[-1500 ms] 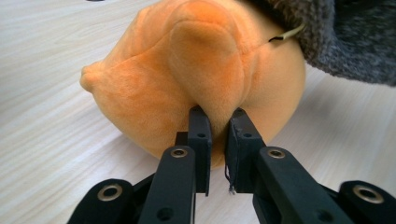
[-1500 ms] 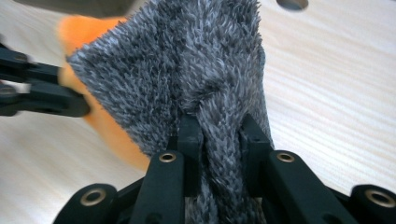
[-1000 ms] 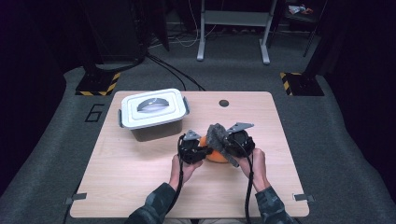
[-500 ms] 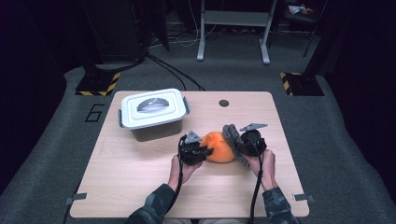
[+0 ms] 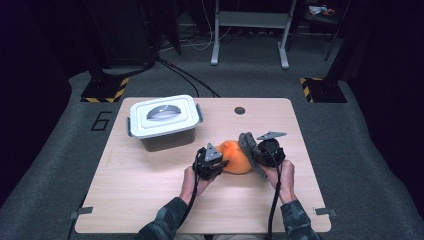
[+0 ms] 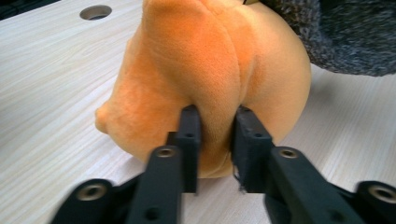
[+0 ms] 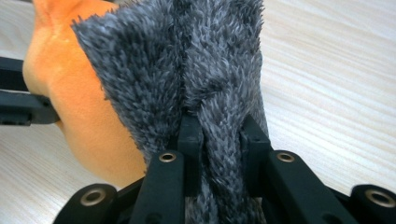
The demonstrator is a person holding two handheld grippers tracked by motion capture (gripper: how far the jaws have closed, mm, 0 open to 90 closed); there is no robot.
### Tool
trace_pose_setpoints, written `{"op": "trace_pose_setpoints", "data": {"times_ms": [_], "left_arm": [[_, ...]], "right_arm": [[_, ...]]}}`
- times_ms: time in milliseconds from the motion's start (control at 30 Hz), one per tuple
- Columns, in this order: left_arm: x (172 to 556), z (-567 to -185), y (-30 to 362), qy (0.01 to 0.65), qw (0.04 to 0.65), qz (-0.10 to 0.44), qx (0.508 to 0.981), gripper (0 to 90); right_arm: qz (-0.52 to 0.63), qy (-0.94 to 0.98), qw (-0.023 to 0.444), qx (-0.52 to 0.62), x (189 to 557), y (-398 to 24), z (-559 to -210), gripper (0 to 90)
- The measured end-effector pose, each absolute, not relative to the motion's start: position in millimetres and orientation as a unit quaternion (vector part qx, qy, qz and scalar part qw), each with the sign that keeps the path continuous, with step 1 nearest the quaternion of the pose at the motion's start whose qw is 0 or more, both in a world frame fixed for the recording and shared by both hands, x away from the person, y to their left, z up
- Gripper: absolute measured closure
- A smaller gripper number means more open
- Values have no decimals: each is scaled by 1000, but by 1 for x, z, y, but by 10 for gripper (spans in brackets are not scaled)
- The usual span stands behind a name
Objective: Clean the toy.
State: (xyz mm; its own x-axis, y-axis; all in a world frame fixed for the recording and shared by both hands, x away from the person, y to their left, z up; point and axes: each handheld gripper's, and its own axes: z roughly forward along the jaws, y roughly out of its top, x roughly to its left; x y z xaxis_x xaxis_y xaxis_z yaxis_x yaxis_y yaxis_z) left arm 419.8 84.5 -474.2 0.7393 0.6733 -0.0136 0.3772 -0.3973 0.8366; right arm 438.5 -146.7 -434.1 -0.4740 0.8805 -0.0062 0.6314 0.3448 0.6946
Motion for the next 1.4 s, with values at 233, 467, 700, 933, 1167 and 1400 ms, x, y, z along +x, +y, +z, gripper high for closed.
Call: {"op": "trace_pose_setpoints", "data": {"times_ms": [233,467,700,933,1167,1400], "left_arm": [[420,-466,89,350,466,132,802,826],[419,-458,88,359,474,105,797,827],[423,-466,91,368,474,101,793,826],[428,-471,97,374,488,87,784,823],[428,-472,97,375,488,87,784,821],[428,-471,98,375,487,95,783,819]], "right_arm": [[353,796,208,446,420,-142,-405,749],[318,834,219,393,418,-103,-396,749],[326,827,207,408,429,-107,-411,750],[309,810,200,456,436,-141,-429,750],[289,801,176,493,443,-162,-456,750],[295,797,186,493,440,-167,-448,749]]}}
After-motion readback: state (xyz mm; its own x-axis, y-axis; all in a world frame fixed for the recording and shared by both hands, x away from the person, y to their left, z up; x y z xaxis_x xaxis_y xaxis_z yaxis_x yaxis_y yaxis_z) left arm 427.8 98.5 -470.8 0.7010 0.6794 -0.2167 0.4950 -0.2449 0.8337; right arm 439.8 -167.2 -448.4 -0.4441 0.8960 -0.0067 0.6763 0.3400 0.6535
